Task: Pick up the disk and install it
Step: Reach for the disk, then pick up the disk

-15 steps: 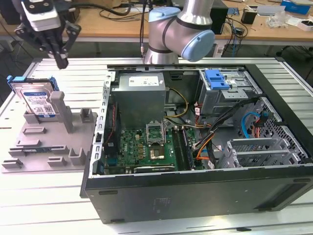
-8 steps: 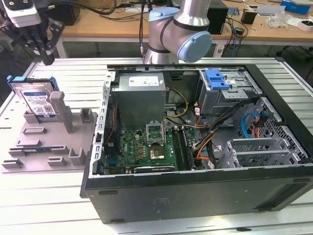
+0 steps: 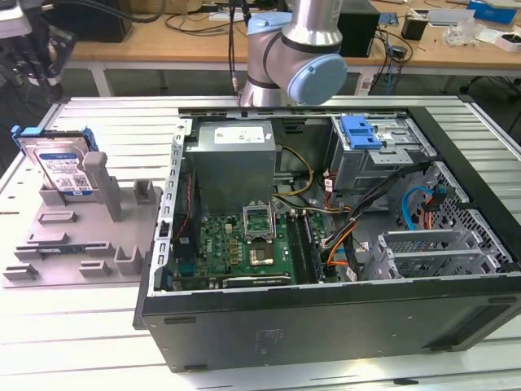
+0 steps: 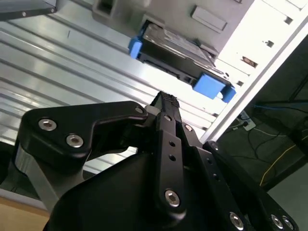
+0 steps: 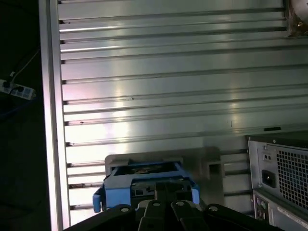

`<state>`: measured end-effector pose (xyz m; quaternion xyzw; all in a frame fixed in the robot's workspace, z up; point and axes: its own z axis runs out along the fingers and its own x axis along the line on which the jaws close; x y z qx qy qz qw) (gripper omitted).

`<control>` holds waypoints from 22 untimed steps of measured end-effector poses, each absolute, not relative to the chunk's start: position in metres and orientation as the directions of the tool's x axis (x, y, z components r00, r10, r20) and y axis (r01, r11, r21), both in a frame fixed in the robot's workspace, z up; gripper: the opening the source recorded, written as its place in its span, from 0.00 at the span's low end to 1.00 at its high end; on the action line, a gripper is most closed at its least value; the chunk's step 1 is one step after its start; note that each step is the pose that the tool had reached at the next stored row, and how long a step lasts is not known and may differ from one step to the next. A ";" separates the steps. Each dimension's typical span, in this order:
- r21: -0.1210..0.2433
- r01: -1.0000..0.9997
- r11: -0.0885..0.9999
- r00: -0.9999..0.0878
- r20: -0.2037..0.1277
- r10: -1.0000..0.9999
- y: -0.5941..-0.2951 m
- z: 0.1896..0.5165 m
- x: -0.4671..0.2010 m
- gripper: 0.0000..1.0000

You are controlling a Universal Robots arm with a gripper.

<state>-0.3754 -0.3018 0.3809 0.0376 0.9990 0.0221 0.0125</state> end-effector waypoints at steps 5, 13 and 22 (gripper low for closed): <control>0.045 0.075 0.996 -0.997 -0.023 0.076 -0.298 0.380 -0.391 0.11; 0.045 0.075 0.996 -0.997 -0.023 0.076 -0.298 0.380 -0.391 0.11; 0.045 0.075 0.996 -0.997 -0.023 0.076 -0.298 0.380 -0.391 0.11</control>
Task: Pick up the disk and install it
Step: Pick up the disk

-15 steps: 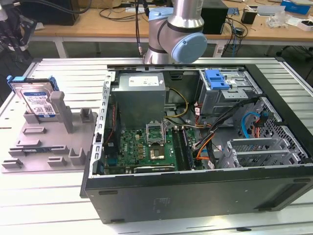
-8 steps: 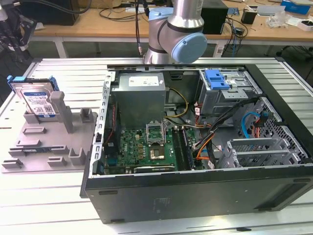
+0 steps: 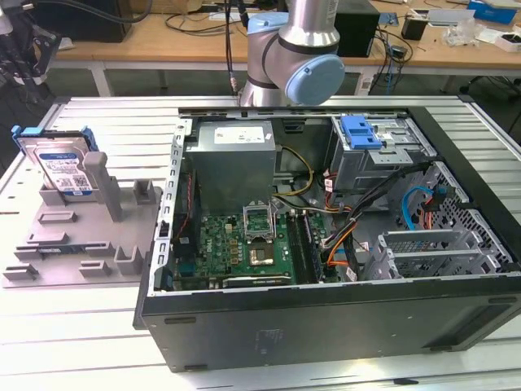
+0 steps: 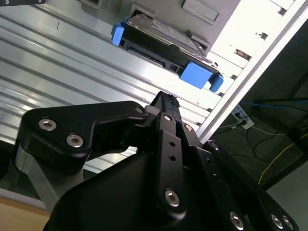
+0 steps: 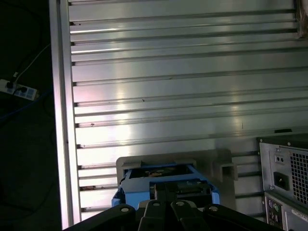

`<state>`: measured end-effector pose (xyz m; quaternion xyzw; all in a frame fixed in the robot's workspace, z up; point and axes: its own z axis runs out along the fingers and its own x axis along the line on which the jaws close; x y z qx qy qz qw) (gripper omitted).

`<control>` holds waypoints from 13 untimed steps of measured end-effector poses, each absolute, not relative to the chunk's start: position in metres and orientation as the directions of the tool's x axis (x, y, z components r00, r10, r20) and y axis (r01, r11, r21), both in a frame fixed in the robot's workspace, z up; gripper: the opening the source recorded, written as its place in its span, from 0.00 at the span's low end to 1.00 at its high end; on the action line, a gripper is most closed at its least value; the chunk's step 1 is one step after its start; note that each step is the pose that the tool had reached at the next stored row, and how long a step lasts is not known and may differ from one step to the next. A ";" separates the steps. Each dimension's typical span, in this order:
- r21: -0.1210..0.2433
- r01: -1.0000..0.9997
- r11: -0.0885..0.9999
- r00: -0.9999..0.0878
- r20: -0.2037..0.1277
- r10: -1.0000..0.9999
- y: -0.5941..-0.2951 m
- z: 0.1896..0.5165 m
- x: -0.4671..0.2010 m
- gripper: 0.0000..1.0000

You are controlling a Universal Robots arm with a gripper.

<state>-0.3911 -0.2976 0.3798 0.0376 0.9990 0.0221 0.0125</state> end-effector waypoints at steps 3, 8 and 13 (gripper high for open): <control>0.045 0.075 0.996 -0.997 -0.023 0.076 -0.298 0.380 -0.391 0.11; 0.045 0.075 0.996 -0.997 -0.023 0.076 -0.298 0.380 -0.391 0.11; 0.044 0.020 0.999 -1.000 -0.011 0.020 -0.298 0.380 -0.391 0.11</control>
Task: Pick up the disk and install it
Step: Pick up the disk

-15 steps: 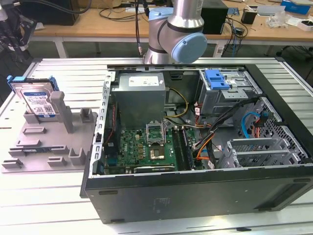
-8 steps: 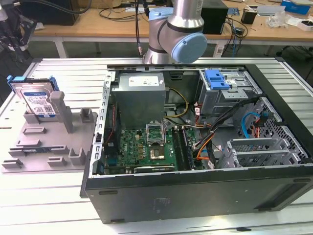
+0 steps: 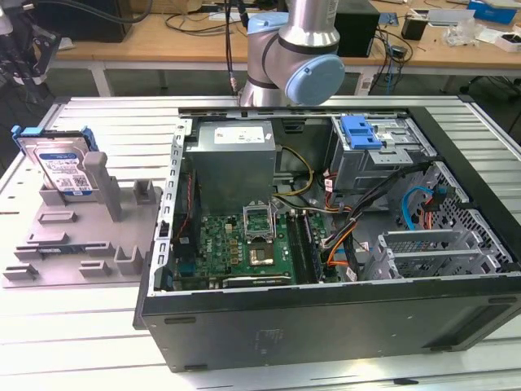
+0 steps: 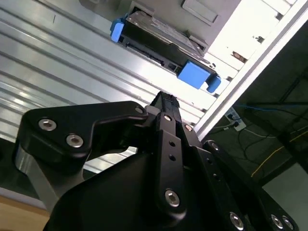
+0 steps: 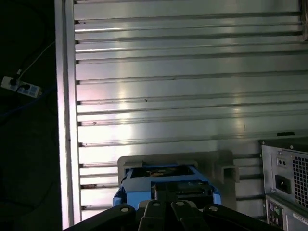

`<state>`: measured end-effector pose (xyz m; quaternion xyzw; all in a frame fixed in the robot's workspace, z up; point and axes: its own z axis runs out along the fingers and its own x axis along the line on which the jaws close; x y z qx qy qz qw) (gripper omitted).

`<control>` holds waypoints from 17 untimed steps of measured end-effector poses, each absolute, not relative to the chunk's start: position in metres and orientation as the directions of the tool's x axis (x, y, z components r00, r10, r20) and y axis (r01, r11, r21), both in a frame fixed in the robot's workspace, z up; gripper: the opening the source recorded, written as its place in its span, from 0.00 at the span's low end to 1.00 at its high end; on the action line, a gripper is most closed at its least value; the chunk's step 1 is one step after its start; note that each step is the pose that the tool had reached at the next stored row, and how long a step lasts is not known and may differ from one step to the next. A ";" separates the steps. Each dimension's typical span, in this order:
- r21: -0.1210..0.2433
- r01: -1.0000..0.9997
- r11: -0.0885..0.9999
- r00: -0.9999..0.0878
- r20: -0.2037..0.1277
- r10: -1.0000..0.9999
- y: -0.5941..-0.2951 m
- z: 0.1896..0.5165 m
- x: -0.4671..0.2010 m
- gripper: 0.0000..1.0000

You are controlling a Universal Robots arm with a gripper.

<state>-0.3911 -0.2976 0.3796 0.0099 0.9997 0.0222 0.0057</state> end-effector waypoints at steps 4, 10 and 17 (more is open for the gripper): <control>0.045 -0.131 0.990 -0.991 0.005 -0.132 -0.298 0.379 -0.391 0.11; 0.045 -0.279 0.959 -0.960 0.010 -0.280 -0.298 0.379 -0.391 0.11; 0.046 -0.415 0.909 -0.909 0.012 -0.416 -0.298 0.378 -0.391 0.36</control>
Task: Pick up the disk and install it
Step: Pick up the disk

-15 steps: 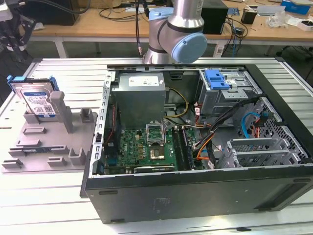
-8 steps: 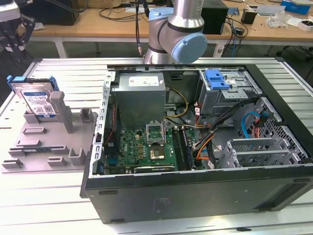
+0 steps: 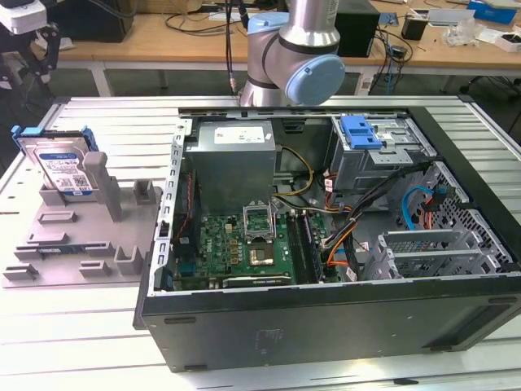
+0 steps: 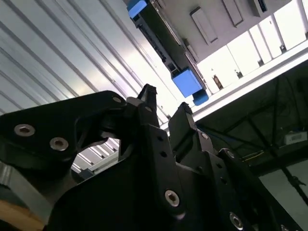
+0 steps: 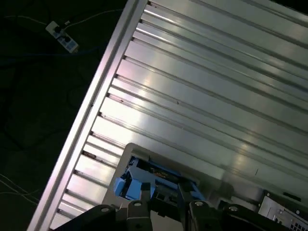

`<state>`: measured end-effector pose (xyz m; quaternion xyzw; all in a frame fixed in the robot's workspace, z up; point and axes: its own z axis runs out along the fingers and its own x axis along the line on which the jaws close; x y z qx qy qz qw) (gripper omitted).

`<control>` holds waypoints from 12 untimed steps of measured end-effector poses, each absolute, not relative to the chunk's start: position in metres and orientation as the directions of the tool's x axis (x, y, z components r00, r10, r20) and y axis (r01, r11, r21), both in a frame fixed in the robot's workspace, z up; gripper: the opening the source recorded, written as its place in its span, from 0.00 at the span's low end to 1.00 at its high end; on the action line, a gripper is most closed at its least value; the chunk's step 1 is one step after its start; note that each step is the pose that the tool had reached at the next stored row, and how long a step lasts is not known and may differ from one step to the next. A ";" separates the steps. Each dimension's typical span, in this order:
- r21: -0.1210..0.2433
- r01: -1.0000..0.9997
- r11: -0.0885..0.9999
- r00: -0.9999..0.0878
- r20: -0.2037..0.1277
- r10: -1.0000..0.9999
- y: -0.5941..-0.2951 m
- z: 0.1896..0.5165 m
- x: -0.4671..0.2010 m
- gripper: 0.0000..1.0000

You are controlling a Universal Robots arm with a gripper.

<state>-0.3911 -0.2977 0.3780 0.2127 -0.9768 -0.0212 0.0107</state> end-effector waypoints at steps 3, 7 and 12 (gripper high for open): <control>0.046 -0.463 0.885 -0.886 0.012 -0.464 -0.298 0.378 -0.391 0.42; 0.047 -0.529 0.847 -0.848 0.013 -0.530 -0.298 0.377 -0.391 0.44; 0.047 -0.682 0.730 -0.730 0.014 -0.683 -0.298 0.376 -0.391 0.50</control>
